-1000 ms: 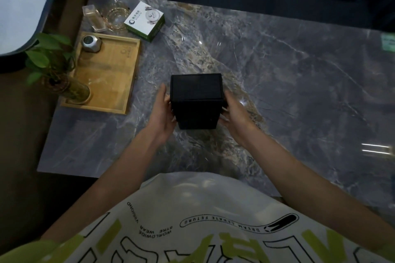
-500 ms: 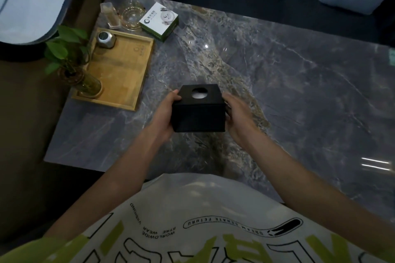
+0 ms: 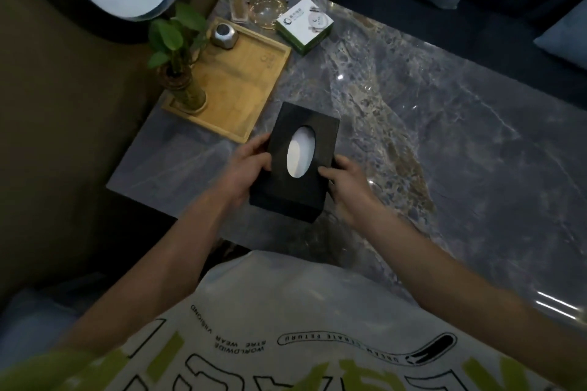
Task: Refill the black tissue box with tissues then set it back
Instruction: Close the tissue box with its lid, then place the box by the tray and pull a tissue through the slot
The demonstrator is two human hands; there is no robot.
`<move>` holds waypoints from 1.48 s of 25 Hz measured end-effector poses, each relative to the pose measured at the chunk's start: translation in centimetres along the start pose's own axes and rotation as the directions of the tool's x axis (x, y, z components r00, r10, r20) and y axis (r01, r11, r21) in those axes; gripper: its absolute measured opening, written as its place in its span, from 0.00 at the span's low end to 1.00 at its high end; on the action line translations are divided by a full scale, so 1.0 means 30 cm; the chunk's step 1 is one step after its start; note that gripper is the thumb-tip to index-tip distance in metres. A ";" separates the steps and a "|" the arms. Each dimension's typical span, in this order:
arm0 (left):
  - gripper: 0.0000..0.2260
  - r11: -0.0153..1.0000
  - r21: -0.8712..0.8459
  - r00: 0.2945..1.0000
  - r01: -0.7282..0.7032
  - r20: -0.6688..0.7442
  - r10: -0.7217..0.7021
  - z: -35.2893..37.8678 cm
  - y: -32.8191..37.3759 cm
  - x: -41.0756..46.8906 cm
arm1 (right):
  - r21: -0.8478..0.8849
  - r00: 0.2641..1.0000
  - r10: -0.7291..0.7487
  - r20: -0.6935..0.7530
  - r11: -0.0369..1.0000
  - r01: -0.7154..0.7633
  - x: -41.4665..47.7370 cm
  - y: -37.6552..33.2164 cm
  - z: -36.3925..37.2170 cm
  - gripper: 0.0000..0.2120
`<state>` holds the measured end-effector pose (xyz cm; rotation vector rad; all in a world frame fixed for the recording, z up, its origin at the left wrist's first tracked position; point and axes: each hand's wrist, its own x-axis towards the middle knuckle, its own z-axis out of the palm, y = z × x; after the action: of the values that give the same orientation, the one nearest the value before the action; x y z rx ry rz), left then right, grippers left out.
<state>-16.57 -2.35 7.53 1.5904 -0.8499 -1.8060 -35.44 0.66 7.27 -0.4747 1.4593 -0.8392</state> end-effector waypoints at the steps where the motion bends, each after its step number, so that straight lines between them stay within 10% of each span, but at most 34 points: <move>1: 0.33 1.000 0.014 0.999 0.005 -0.034 -0.004 -0.037 -0.006 -0.008 | -0.012 1.000 -0.017 0.023 1.000 0.017 -0.002 0.007 0.033 0.14; 10: 0.22 0.927 0.354 0.963 -0.123 -0.185 0.198 -0.359 -0.065 -0.098 | -0.202 0.977 -0.066 0.202 0.974 0.107 -0.014 0.108 0.346 0.18; 23: 0.26 0.930 0.365 0.908 0.049 -0.404 0.111 -0.788 -0.165 -0.118 | -0.336 0.946 0.054 0.321 0.940 0.061 0.029 0.186 0.760 0.16; 37: 0.30 0.826 0.562 0.930 -0.041 -0.281 0.237 -0.853 -0.171 -0.012 | -0.369 0.907 0.237 0.348 0.924 -0.100 0.066 0.159 0.840 0.08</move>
<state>8.80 -1.03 1.58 2.0492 -1.3554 -1.1735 -10.09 -2.89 4.78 -0.7202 1.2541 -0.3182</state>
